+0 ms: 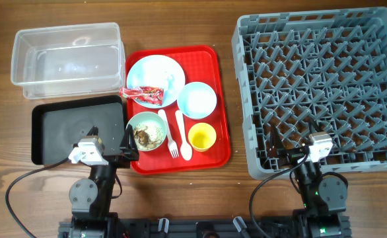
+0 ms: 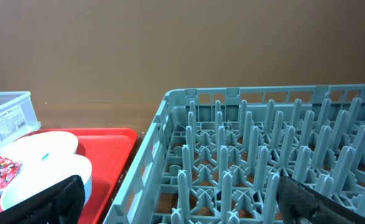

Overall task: Sort waste into correct bins and load items into the dishwasher rack
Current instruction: 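Reach the left gripper to the red wrapper on the blue plate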

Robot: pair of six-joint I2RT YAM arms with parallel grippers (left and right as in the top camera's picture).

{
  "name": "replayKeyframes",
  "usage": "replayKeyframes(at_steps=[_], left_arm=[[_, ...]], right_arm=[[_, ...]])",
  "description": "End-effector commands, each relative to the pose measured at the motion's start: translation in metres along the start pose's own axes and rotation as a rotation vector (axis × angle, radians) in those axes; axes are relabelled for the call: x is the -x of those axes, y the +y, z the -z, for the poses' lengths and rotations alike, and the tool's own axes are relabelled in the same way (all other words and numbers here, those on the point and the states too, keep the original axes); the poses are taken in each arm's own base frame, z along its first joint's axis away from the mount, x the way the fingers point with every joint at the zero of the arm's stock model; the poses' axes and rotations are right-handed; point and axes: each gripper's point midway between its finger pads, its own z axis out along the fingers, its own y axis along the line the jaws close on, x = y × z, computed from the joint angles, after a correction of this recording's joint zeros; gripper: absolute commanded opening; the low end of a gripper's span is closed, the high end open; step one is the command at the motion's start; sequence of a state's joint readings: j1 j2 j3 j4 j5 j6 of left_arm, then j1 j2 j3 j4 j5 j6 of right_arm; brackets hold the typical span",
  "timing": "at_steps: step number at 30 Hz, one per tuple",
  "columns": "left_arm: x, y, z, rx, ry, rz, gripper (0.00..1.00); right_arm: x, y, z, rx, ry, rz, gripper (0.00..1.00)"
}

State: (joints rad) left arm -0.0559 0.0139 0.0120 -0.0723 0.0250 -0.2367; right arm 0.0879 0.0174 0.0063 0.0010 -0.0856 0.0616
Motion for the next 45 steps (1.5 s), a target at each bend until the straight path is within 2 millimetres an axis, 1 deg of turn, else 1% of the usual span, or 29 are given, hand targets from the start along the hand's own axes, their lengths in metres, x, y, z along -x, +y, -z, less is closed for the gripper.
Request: replayKeyframes(at_steps=[1, 27, 28, 29, 31, 32, 36, 38, 40, 41, 43, 44, 45], left_arm=[[-0.002, 0.001, 0.000, -0.003, 0.003, -0.020, 1.00], [-0.001, 0.002, 0.000, 0.007, 0.000, -0.020, 1.00], [-0.001, 0.002, 0.000, 0.004, 0.000, -0.020, 1.00], [-0.001, 0.002, 0.000, 0.003, -0.001, -0.016, 1.00], [0.003, 0.001, 0.000, 0.002, -0.017, -0.001, 1.00], [0.007, 0.000, 0.001, 0.001, -0.019, -0.001, 1.00], [0.023, -0.005, 0.000, 0.016, 0.031, 0.000, 1.00], [0.035, -0.009, -0.009, 0.041, 0.109, 0.002, 1.00], [0.047, -0.015, -0.024, 0.046, 0.171, 0.005, 1.00], [0.053, -0.019, -0.033, 0.044, 0.210, 0.008, 1.00], [0.060, -0.021, -0.048, 0.065, 0.287, 0.012, 1.00], [0.064, -0.022, -0.065, 0.091, 0.371, 0.015, 1.00], [0.067, -0.022, -0.077, 0.110, 0.431, 0.018, 1.00]], right_arm=[[0.002, 0.002, 0.000, 0.010, -0.011, 0.008, 1.00], [0.003, 0.002, 0.000, 0.015, -0.012, 0.006, 1.00], [0.005, 0.002, 0.001, 0.015, -0.022, 0.000, 1.00], [0.006, 0.002, 0.001, 0.014, -0.025, -0.045, 1.00], [0.004, 0.002, 0.001, 0.015, -0.008, -0.082, 1.00], [0.006, 0.003, 0.002, 0.013, 0.003, -0.098, 1.00], [0.033, 0.004, 0.005, 0.005, 0.063, -0.103, 1.00], [0.052, 0.001, 0.003, -0.028, 0.132, -0.106, 1.00], [0.061, 0.001, -0.003, -0.034, 0.203, -0.097, 1.00], [0.063, 0.001, -0.006, -0.037, 0.244, -0.085, 1.00], [0.065, 0.000, -0.013, -0.039, 0.328, -0.060, 1.00], [0.064, 0.000, -0.018, -0.039, 0.406, -0.033, 1.00], [0.061, -0.001, -0.022, -0.042, 0.474, -0.029, 1.00]])
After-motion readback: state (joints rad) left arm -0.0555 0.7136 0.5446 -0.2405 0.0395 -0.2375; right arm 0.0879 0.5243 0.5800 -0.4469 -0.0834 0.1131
